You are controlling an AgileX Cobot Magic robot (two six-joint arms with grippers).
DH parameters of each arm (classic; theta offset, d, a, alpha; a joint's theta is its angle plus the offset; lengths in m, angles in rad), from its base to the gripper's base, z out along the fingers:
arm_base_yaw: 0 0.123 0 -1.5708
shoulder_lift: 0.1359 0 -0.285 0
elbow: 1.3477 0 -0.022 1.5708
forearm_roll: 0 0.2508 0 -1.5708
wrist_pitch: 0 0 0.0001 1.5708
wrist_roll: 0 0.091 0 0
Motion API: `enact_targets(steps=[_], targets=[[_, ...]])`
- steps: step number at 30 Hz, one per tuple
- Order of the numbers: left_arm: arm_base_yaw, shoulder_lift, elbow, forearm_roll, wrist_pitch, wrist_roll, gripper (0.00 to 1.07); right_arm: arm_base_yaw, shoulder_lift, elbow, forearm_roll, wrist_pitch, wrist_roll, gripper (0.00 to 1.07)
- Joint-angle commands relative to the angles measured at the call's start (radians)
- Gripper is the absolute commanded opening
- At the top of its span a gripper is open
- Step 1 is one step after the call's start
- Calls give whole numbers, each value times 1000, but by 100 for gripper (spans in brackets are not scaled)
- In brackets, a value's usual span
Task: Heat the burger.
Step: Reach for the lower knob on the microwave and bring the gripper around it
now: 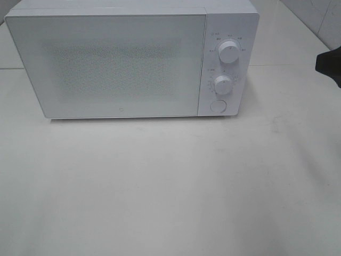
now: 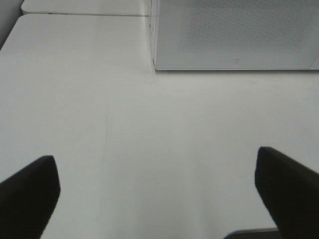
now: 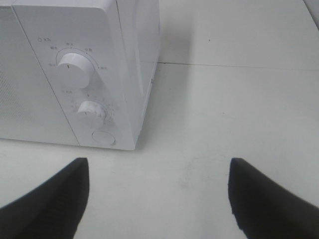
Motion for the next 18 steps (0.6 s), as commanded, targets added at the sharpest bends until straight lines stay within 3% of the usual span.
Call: enact_targets(steps=[1, 10, 18], targets=[[2, -17, 1, 2, -11, 1, 100, 2, 36, -10, 0, -74, -3, 75], [2, -17, 1, 2, -11, 1, 100, 2, 188, -8, -1, -298, -2, 75], [2, -17, 1, 2, -11, 1, 100, 2, 263, 104, 6, -589, 0, 75]])
